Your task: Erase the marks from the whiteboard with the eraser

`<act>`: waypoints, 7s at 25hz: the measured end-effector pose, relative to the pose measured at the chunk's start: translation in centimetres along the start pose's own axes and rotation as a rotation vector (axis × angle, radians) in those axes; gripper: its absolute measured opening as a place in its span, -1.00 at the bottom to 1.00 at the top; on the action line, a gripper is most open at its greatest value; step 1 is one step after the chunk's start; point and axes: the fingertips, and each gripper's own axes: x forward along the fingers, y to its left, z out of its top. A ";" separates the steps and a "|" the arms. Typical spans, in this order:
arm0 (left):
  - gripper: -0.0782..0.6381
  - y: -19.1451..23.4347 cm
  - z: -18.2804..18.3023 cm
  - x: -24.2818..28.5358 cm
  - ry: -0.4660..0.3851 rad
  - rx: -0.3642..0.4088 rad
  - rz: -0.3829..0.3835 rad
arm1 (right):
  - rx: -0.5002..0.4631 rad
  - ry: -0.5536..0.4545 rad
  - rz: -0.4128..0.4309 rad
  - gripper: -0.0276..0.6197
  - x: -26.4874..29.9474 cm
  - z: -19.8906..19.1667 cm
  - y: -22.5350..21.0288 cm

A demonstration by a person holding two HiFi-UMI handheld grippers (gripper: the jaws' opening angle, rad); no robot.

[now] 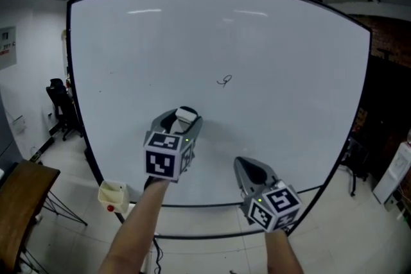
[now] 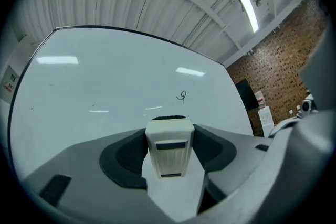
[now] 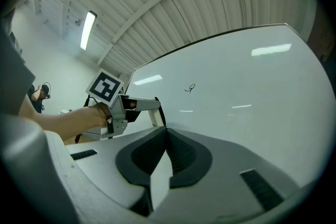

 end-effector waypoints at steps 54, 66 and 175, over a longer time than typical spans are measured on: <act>-0.06 -4.9 8.0 9.7 -0.180 0.217 0.185 | 0.070 0.017 -0.127 -0.94 -5.1 -2.6 -9.1; -0.06 0.9 6.5 5.0 -0.149 0.126 0.218 | 0.074 0.008 -0.033 -0.94 -2.0 -2.7 -4.2; -0.78 6.0 -16.1 -15.8 0.068 -0.218 -0.102 | 0.189 0.140 0.215 -0.95 10.8 -7.3 15.7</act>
